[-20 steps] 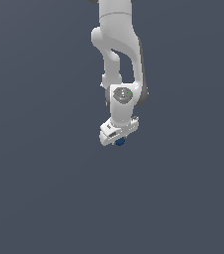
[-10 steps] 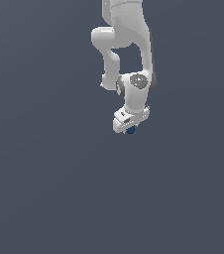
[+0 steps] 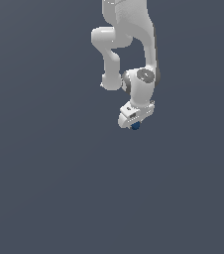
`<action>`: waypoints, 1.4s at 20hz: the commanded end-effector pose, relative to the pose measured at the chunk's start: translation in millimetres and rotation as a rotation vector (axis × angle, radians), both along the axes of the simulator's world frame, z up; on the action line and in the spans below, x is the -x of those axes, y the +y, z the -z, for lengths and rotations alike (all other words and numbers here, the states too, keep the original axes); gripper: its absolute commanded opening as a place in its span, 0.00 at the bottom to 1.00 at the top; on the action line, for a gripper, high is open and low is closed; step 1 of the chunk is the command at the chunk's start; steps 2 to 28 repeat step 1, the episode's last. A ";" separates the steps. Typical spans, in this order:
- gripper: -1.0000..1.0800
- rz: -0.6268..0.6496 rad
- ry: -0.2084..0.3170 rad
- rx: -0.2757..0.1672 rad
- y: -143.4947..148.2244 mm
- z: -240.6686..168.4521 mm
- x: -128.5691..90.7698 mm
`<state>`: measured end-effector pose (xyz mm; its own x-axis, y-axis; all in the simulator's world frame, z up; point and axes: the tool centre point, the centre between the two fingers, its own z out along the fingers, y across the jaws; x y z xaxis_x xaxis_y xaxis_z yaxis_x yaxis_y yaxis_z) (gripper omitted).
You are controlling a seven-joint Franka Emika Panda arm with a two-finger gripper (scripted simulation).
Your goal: Pick up the object and move it to a goal position.
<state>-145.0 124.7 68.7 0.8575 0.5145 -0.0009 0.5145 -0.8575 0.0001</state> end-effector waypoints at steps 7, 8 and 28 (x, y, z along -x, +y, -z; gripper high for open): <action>0.00 0.001 -0.001 0.000 0.4 -0.5 -0.2; 0.00 0.001 -0.001 0.000 0.4 -0.5 -0.2; 0.00 0.001 -0.001 0.000 0.4 -0.5 -0.2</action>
